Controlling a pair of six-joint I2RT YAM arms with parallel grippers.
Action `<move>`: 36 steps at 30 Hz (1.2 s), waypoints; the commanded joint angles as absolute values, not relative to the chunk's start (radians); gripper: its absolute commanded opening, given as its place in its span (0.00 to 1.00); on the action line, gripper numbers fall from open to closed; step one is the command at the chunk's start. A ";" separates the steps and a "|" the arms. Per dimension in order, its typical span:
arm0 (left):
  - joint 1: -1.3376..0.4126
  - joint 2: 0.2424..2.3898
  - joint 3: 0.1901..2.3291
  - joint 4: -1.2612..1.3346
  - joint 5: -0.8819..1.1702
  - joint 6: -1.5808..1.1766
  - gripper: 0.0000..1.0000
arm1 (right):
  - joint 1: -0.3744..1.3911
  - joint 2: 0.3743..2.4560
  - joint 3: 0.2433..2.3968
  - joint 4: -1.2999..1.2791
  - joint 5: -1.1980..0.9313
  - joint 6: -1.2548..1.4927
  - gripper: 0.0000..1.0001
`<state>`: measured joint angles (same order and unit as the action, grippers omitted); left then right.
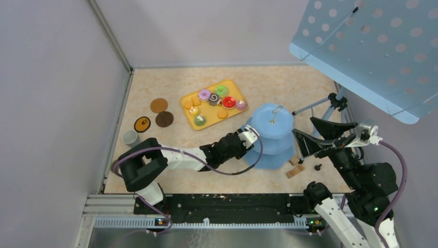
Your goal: Serve the afternoon tea
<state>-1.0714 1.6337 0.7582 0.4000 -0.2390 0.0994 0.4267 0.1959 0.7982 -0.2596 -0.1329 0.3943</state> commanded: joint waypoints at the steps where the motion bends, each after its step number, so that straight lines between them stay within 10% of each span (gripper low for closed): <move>1: -1.054 1.640 0.798 0.472 -0.217 0.090 0.53 | 0.418 0.184 0.815 -0.254 -0.132 0.398 0.98; 36: -1.023 1.247 0.621 0.106 -0.343 -0.099 0.57 | 0.419 0.184 0.755 -0.196 -0.148 0.411 0.98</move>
<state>-1.0302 1.3300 0.6327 0.1852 -0.2626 -0.0074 0.4267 0.1898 0.7662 -0.2440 -0.1337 0.3977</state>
